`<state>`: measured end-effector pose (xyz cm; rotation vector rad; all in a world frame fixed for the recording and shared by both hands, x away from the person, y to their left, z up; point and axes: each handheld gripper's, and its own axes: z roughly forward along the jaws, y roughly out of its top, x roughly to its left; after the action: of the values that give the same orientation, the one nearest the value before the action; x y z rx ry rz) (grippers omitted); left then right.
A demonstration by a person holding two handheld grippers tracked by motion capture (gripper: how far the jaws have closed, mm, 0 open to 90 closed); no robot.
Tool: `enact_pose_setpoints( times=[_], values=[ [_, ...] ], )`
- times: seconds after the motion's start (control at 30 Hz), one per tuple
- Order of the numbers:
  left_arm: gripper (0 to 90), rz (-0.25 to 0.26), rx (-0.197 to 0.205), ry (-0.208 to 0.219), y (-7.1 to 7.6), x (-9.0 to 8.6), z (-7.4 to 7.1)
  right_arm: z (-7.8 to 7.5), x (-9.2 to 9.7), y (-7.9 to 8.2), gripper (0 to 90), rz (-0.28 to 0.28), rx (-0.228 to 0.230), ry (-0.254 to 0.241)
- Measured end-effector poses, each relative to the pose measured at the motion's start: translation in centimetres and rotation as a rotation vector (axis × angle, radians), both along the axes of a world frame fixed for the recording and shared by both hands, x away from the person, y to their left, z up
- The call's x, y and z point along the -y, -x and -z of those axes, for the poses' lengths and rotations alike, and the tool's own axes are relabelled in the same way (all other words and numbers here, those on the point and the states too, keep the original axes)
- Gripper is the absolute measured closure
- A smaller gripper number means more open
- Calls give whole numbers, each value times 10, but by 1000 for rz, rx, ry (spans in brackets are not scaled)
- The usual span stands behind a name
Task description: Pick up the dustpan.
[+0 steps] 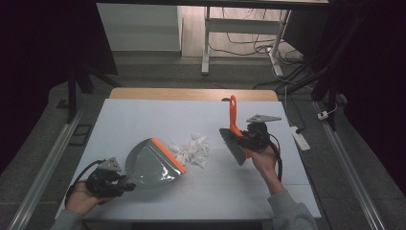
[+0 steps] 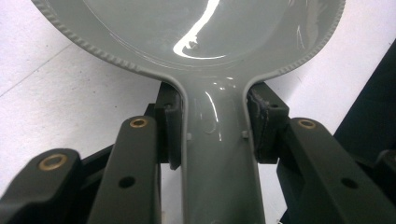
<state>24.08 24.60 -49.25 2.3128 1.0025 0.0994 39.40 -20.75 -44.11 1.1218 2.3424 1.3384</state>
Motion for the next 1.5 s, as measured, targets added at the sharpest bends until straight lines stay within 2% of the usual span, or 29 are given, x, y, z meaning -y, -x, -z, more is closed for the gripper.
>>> enact_pose_setpoints(
  times=[0.33, 0.63, 0.87, 0.93, 1.1, 1.27, 1.5],
  values=[
    [616, 49, -15, -17, 1, 8, 3, 3, -6, -7, 703, 2, -5, 8],
    [617, 58, -30, -32, 1, 10, 6, 4, -13, -14, 703, 7, 2, 24],
    [616, 58, -30, -43, 3, 6, 6, 4, -22, -23, 703, 14, -3, 21],
    [616, 59, -29, -47, 4, 4, 6, 5, -31, -29, 703, 12, -5, 41],
    [616, 66, -28, -46, 10, -1, 4, 6, -38, -35, 703, 10, -16, 56],
    [616, 64, -43, -81, 14, -4, 7, 9, -41, -41, 703, 22, -26, 65],
    [616, 58, -56, -81, 14, -10, 8, 15, -41, -50, 703, 41, -42, 76]
  ],
)
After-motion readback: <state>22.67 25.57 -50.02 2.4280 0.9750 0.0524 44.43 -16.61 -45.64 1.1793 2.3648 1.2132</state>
